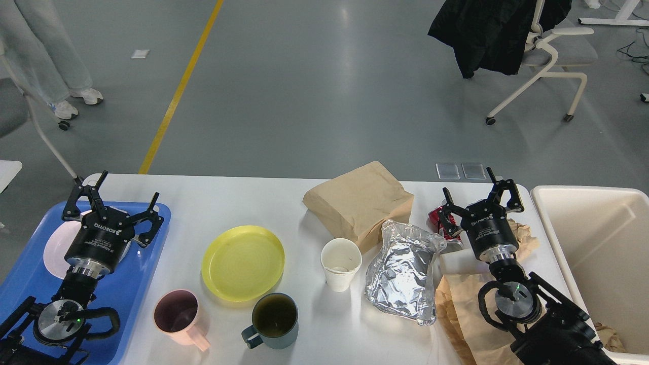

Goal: Tidy desktop
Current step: 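Raise the left gripper and move it over the pink mug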

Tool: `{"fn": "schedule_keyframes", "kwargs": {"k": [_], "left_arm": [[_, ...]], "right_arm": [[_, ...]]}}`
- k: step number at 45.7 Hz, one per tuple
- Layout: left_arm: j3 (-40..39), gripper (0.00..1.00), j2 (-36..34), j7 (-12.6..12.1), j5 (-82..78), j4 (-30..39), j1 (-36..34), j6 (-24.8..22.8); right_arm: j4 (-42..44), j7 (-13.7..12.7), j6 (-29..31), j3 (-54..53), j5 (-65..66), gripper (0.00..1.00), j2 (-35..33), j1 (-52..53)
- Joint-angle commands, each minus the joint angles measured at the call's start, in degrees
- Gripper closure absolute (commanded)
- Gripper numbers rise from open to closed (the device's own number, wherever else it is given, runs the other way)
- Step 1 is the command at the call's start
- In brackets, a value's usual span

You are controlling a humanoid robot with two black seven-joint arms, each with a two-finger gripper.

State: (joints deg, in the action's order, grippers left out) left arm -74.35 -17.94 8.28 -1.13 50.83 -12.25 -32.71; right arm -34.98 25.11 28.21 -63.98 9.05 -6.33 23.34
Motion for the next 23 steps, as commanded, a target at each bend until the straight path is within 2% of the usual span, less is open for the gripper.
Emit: {"fn": "schedule_keyframes", "kwargs": {"k": [1,11,15,19,23], "left_arm": [[-0.09,0.01,-0.26,0.07,0.08,0.06,-0.05,-0.08],[0.79,0.01,-0.96,0.42,0.08,0.06,-0.32,0.01],[2.27,0.01,-3.76,0.42,0.08,0.59,-0.14,0.01],[12.10,0.01,-13.68,0.42,0.08,0.94,-1.63,0.01],[26.24,0.01,-22.30,0.33,0.08,0.94,-8.65,-0.08]], "right_arm": [[0.00,0.02,0.00,0.00,0.00,0.00,0.00,0.04],[0.00,0.02,0.00,0.00,0.00,0.00,0.00,-0.05],[0.00,0.02,0.00,0.00,0.00,0.00,0.00,-0.05],[0.00,0.02,0.00,0.00,0.00,0.00,0.00,-0.05],[0.00,-0.06,0.00,0.00,0.00,0.00,0.00,-0.05]]}}
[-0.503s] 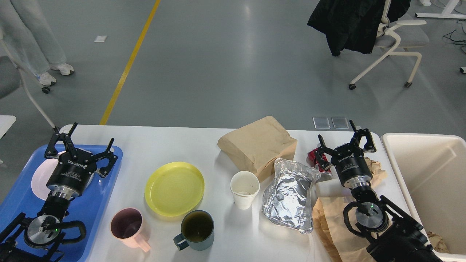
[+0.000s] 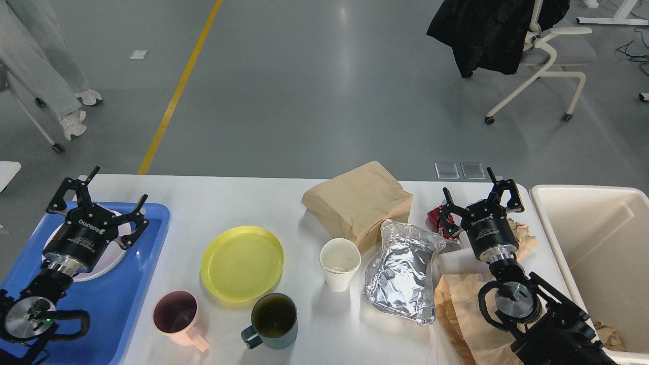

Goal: Tidy desktop
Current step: 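Raise the left gripper and move it over the pink mug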

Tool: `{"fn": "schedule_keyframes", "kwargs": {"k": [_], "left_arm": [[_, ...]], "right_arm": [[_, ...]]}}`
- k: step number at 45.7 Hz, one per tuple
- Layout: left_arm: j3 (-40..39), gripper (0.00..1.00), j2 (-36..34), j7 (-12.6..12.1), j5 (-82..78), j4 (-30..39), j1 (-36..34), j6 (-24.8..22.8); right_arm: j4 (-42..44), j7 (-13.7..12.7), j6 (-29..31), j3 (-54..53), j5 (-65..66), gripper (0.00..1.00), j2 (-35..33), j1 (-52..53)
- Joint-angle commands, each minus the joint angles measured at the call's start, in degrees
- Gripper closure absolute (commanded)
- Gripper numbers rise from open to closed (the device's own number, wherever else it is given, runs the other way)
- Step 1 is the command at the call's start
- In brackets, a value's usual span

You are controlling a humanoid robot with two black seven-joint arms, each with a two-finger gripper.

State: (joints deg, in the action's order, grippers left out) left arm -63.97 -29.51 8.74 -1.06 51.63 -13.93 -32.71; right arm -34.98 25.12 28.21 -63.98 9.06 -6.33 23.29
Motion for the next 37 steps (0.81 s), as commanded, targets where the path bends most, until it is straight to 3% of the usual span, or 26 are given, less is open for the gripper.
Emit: {"fn": "schedule_keyframes", "kwargs": {"k": [1,7,12,16,20,22,25,30,37], "left_arm": [[20.07,0.01,-12.39,-0.22,0.09,0.14,-8.99,0.02],[47.04,0.01,-20.66,-0.13,-0.09,0.14,-26.11,-0.51],[70.07,0.01,-23.66,-0.04,0.00,-0.39,-44.91,-8.49],[87.13,0.01,-22.08,-0.04,-0.09,-0.66,-60.30,-11.49],[102.95,0.01,-16.21,-0.13,0.00,-0.48,-72.09,-10.88],[113.38,0.01,-9.38,-0.30,-0.17,-0.39,-79.19,-11.40],[122.82,0.01,-2.51,-0.13,0.00,0.92,-87.11,-11.93],[132.41,0.01,9.19,-0.48,-0.09,6.63,-98.64,-12.55],[142.18,0.01,15.80,-0.22,0.00,14.53,-109.19,-12.55]], "right_arm": [[0.00,-0.07,0.00,0.00,0.00,0.00,0.00,0.00],[0.00,0.02,0.00,0.00,0.00,0.00,0.00,0.00],[0.00,-0.07,0.00,0.00,0.00,0.00,0.00,0.08],[-0.09,0.02,0.00,0.00,0.00,0.00,0.00,0.00],[-0.09,0.02,0.00,0.00,0.00,0.00,0.00,0.00],[-0.09,0.02,0.00,0.00,0.00,0.00,0.00,0.00],[0.00,0.02,0.00,0.00,0.00,0.00,0.00,0.00],[-0.09,0.02,0.00,0.00,0.00,0.00,0.00,0.00],[0.00,0.02,0.00,0.00,0.00,0.00,0.00,0.00]]}}
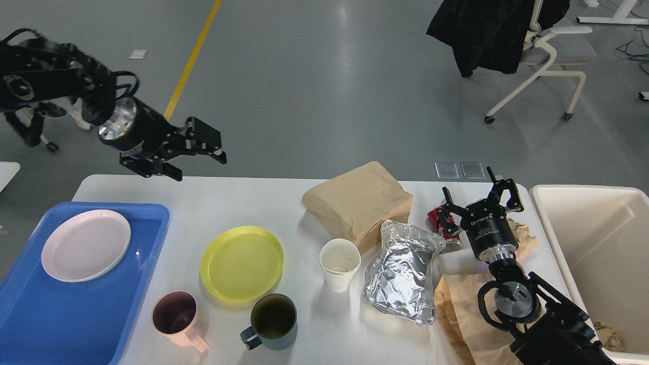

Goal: Tidy desktop
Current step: 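Raise the left gripper and move it over the pink mug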

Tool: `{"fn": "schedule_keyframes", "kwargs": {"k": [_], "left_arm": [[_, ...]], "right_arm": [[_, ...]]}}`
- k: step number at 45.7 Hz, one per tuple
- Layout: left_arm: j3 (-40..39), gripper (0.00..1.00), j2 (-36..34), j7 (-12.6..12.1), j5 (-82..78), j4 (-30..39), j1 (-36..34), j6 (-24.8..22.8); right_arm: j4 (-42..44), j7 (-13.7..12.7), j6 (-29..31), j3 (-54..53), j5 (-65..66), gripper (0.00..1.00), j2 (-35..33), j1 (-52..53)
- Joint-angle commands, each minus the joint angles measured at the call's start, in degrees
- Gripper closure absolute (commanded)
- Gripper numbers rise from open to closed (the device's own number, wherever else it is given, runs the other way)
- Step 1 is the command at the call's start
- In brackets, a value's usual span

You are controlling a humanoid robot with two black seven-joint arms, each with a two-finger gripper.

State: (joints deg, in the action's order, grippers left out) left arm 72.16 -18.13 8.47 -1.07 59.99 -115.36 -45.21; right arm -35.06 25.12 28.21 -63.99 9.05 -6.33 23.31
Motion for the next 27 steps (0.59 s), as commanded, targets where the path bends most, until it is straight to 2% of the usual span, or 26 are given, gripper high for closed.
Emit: {"fn": "schedule_keyframes", "kwargs": {"k": [1,14,22,27], "left_arm": [[6.50,0.01,4.76,0.15,0.02,7.84,-9.25,0.03],[11.15,0.01,9.51,-0.29,2.38,29.73,-28.42,1.79],[19.24,0.01,9.69,-0.38,10.12,37.03,-32.11,2.40],[22.32,0.01,9.87,-0.56,10.92,37.39,-32.21,2.23]], "right_arm": [[0.08,0.01,0.00,0.00,0.00,0.00,0.00,-0.02],[0.08,-0.07,0.00,0.00,0.00,0.00,0.00,-0.02],[0.08,0.01,0.00,0.00,0.00,0.00,0.00,-0.02],[0.08,0.01,0.00,0.00,0.00,0.00,0.00,-0.02]]}}
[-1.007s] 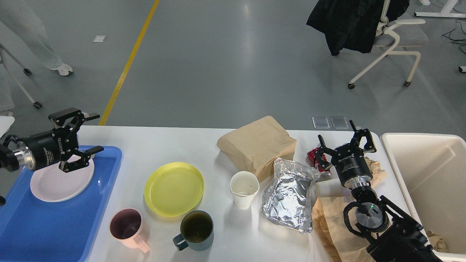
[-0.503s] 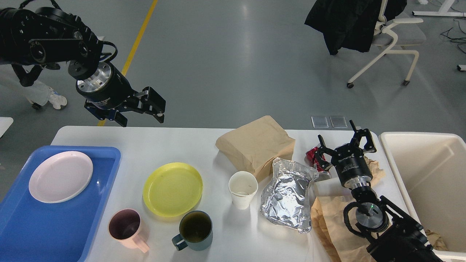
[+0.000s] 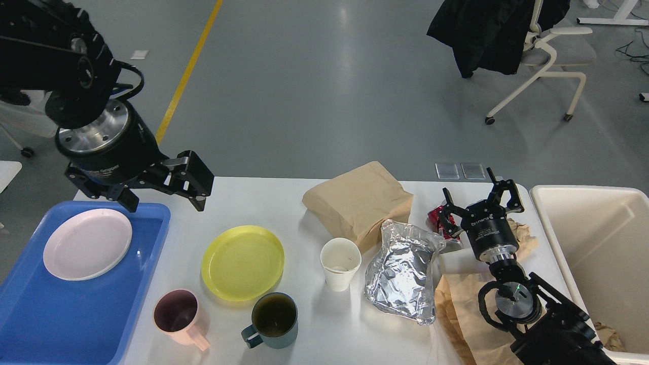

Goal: Tidy desktop
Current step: 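Raise the left gripper and move it over the pink mug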

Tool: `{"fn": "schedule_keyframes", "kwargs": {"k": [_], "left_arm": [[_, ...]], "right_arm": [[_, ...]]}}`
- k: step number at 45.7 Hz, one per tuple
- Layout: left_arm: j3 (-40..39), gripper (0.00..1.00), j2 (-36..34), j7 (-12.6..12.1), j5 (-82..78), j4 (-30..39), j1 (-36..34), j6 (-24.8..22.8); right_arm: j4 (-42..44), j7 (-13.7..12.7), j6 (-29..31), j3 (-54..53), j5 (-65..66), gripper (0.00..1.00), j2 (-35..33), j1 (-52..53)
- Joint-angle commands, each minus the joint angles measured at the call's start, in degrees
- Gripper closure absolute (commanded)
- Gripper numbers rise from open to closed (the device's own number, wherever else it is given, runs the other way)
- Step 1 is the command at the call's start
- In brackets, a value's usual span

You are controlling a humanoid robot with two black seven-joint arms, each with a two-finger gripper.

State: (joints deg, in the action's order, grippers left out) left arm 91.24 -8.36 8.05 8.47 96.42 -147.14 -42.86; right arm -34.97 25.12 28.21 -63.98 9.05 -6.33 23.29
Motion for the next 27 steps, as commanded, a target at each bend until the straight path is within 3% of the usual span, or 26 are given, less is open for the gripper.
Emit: {"fn": "schedule_keyframes", "kwargs": {"k": [1,16,22,27], "left_arm": [[3.50,0.01,0.10,0.12,1.38,0.97,-0.43,-0.38],[2.80,0.01,-7.02,0.47,2.52,0.00,2.55,0.85],[0.78,0.02,-8.07,-0.76,0.59,-2.02,15.36,2.07],[0.43,0.02,-9.73,-1.11,-2.57,-3.16,26.44,11.20]], "right_arm": [[-0.01,0.01,0.00,0.00,0.00,0.00,0.00,0.00],[-0.01,-0.07,0.00,0.00,0.00,0.00,0.00,0.00],[-0.01,0.01,0.00,0.00,0.00,0.00,0.00,0.00],[-0.01,0.01,0.00,0.00,0.00,0.00,0.00,0.00]]}}
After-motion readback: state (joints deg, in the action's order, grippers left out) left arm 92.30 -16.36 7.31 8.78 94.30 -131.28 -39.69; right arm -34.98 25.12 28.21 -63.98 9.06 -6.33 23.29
